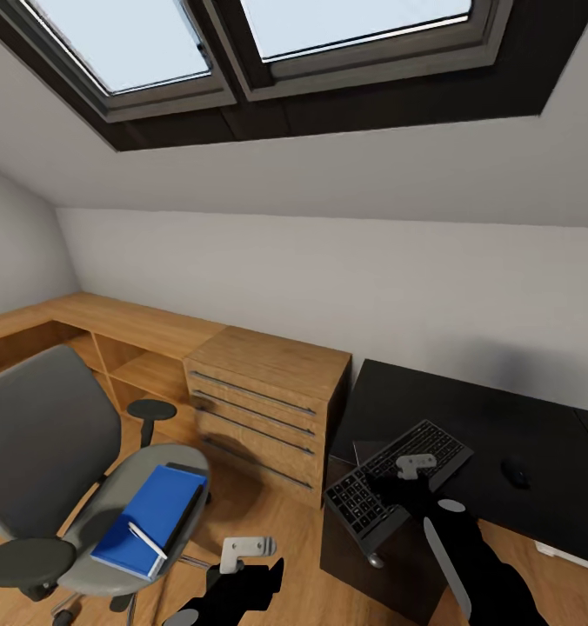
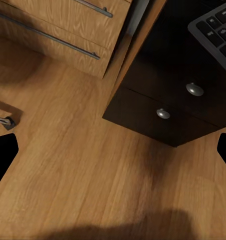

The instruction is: In the bedroom, organize the workspace by keeping the computer under the desk, ensuring the monitor is on the desk, placing the keyboard on the desk next to the monitor, placing the mouse on the desk next to the keyboard, moving the folder from the swivel chair onto the desk next to the mouse, stacking the notebook on top of the folder with the pen on top of the notebook, and positioning the swivel chair next to the desk.

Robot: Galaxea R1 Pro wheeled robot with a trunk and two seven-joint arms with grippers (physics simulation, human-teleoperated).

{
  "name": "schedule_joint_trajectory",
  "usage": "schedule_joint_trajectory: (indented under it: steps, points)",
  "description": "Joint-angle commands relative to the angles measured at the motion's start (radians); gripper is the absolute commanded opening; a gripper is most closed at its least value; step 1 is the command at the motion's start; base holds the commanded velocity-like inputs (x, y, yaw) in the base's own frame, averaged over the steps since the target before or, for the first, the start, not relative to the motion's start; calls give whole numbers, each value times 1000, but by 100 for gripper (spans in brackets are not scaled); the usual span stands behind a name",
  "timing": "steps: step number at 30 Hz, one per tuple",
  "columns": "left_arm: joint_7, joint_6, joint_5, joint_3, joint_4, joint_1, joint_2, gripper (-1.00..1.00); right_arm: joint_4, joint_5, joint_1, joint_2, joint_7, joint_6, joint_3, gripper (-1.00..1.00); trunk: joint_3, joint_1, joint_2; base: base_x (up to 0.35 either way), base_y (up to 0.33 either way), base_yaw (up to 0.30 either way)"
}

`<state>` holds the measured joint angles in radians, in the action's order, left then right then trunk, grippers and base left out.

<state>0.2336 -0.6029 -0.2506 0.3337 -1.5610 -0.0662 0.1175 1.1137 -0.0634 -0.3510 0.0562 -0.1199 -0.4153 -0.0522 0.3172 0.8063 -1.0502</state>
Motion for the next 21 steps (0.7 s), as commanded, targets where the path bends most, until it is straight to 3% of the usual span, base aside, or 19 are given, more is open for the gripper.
schedule_joint_trajectory:
  steps: [1, 21]
  points:
    - [9, -3, -11, 1, -2, 0, 0, 100, 1, -7, 0, 1, 1, -4, -1, 100, 1, 0, -1, -3, 1, 0]
    - [7, -3, -11, 2, -2, 0, 0, 100, 16, -8, 0, 1, 0, -2, -1, 100, 1, 0, -1, 0, 0, 0]
